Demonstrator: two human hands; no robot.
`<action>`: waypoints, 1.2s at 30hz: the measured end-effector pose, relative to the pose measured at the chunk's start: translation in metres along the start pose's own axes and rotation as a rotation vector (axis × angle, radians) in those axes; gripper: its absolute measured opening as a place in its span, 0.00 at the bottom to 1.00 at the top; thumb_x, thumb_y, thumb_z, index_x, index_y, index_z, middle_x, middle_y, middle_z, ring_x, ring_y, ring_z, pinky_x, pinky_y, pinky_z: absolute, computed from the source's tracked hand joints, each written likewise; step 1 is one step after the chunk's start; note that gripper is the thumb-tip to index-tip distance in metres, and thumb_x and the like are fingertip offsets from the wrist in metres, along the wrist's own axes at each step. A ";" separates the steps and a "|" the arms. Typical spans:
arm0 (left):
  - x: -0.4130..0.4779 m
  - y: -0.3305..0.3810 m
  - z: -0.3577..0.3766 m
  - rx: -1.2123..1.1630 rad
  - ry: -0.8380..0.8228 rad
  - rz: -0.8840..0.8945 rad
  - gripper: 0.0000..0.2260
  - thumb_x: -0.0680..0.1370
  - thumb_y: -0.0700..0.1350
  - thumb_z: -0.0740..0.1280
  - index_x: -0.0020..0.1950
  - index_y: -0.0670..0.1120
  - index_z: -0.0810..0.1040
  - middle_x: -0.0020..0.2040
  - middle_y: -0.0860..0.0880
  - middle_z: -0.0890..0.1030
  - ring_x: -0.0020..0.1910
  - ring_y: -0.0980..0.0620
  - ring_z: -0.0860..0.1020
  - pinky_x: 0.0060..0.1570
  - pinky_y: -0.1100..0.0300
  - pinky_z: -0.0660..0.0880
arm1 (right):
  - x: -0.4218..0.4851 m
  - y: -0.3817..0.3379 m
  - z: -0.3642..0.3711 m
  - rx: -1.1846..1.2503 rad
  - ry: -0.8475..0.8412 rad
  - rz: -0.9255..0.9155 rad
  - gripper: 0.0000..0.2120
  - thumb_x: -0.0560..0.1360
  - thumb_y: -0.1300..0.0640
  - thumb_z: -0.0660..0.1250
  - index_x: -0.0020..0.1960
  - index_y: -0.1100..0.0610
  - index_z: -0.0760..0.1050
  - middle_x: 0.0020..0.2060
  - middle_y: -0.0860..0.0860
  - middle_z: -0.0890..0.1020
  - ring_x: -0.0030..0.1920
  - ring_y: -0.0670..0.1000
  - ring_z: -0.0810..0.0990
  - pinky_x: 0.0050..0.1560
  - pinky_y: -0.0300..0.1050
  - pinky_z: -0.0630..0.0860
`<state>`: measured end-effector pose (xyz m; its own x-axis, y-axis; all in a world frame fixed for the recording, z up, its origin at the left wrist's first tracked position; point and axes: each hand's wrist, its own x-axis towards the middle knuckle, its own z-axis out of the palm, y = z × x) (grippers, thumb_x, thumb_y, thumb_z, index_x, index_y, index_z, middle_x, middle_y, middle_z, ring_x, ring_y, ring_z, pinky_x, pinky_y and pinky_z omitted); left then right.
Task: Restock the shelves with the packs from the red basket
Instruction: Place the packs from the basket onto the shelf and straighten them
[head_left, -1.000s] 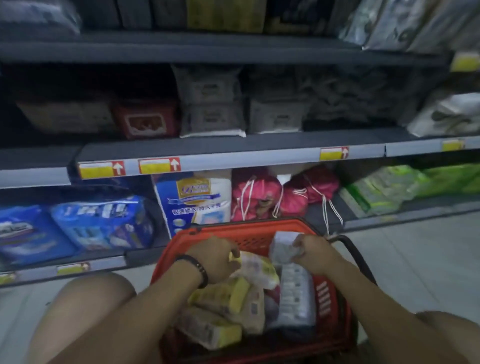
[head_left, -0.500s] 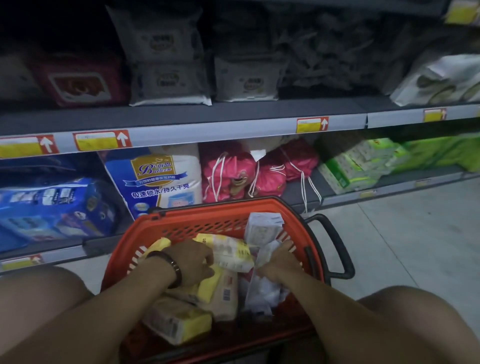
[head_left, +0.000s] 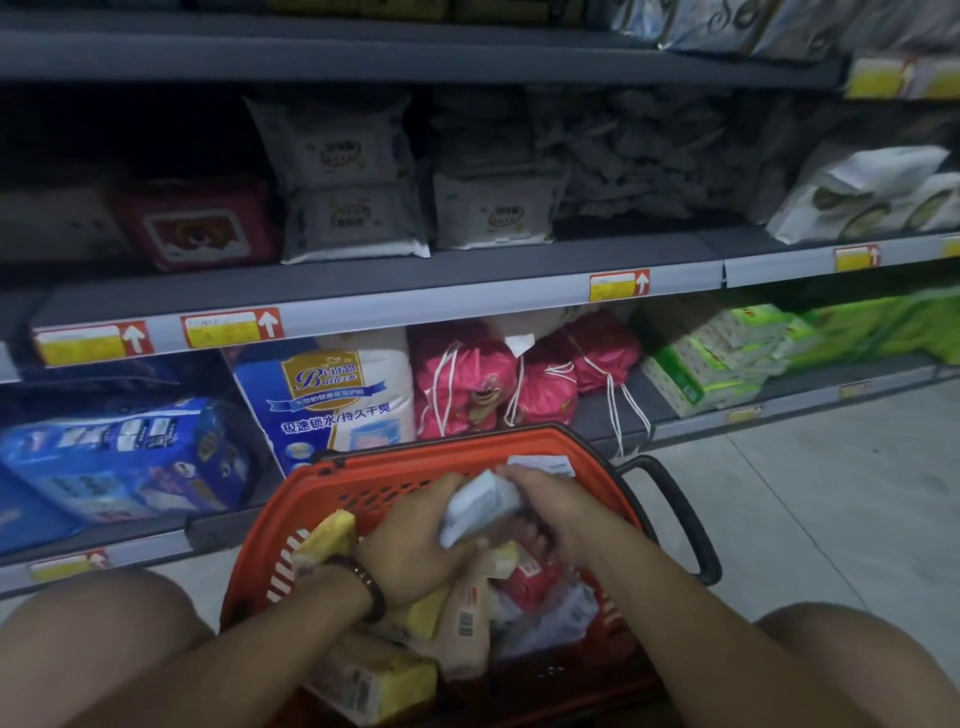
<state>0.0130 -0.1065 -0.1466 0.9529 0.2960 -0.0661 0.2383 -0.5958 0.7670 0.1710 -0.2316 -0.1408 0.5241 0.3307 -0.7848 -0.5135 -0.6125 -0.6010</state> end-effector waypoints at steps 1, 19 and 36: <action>0.001 -0.001 -0.004 -0.027 0.043 -0.046 0.17 0.74 0.57 0.74 0.60 0.56 0.76 0.51 0.58 0.84 0.49 0.60 0.81 0.46 0.60 0.75 | -0.004 -0.005 -0.003 0.020 0.008 -0.012 0.17 0.76 0.41 0.72 0.47 0.56 0.81 0.25 0.53 0.77 0.22 0.51 0.74 0.28 0.40 0.70; -0.018 0.004 -0.058 -0.501 0.379 -0.454 0.12 0.74 0.56 0.78 0.51 0.51 0.86 0.45 0.51 0.89 0.46 0.47 0.88 0.52 0.40 0.84 | 0.034 0.029 -0.021 -1.184 0.562 -0.406 0.37 0.71 0.40 0.78 0.72 0.54 0.70 0.68 0.58 0.68 0.69 0.60 0.68 0.69 0.53 0.71; -0.021 0.015 -0.087 -1.020 0.614 -0.669 0.23 0.78 0.56 0.73 0.61 0.39 0.79 0.49 0.38 0.88 0.46 0.35 0.87 0.47 0.32 0.83 | -0.058 -0.045 -0.045 0.409 0.032 -0.473 0.16 0.80 0.49 0.72 0.58 0.62 0.82 0.52 0.62 0.88 0.54 0.64 0.88 0.50 0.57 0.83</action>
<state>-0.0195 -0.0564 -0.0782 0.4112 0.7481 -0.5209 0.1192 0.5224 0.8443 0.1944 -0.2553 -0.0616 0.7749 0.4736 -0.4185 -0.4360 -0.0788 -0.8965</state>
